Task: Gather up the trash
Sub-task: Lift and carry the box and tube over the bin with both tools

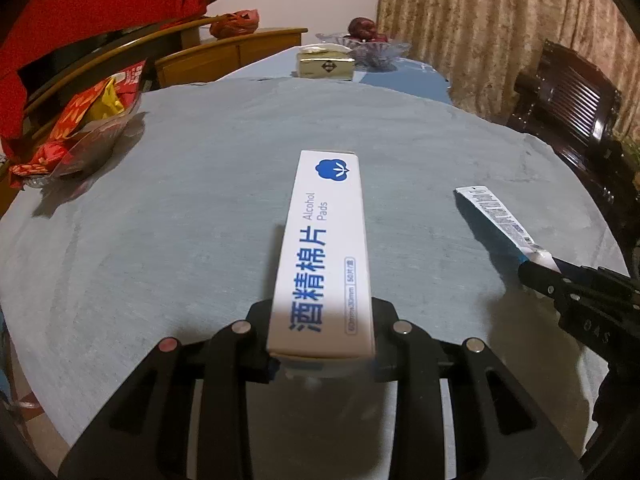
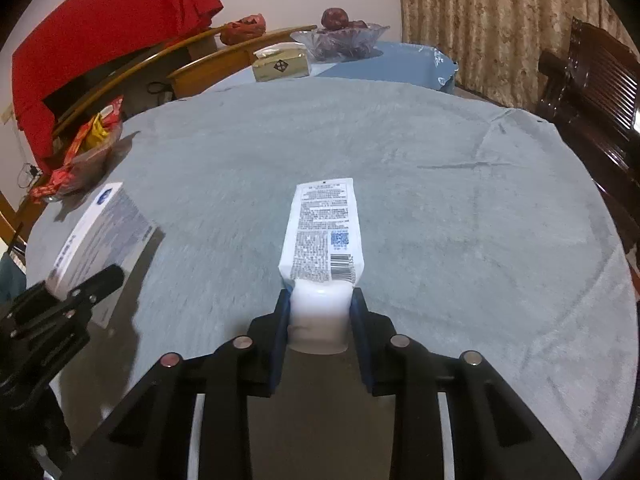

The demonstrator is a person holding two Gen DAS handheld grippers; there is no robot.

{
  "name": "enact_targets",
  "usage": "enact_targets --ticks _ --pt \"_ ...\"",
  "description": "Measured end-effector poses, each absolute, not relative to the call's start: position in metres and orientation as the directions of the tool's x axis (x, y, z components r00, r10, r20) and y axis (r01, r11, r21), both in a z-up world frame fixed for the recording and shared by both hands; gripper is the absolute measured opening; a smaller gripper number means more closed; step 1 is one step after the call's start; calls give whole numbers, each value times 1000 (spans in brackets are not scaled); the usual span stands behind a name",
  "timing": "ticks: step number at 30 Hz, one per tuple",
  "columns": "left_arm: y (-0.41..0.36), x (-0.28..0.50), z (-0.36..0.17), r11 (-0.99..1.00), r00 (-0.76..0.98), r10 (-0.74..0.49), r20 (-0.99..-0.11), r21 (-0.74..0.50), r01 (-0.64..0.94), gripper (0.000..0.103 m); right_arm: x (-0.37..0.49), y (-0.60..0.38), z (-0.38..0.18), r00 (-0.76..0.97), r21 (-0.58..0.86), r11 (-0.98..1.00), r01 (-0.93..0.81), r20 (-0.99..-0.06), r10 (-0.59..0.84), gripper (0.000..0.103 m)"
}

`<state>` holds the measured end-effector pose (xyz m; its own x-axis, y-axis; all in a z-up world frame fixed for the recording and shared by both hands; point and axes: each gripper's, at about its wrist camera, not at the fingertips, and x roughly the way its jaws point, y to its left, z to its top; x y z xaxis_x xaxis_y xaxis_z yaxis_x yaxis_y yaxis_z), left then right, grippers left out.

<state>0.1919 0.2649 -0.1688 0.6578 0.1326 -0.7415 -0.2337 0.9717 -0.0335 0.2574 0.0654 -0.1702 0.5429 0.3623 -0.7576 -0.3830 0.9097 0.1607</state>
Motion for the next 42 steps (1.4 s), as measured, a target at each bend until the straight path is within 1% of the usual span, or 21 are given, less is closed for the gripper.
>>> enact_targets --ticks 11,30,42 --pt "223 186 -155 987 675 80 -734 -37 -158 30 235 31 -140 598 143 906 -399 -708 375 30" --pt "145 166 -97 997 731 -17 -682 -70 -42 30 192 -41 -77 692 142 913 -383 -611 385 30" --pt "89 151 -65 997 760 -75 -646 -68 41 30 160 -96 -49 749 149 928 -341 -553 364 30"
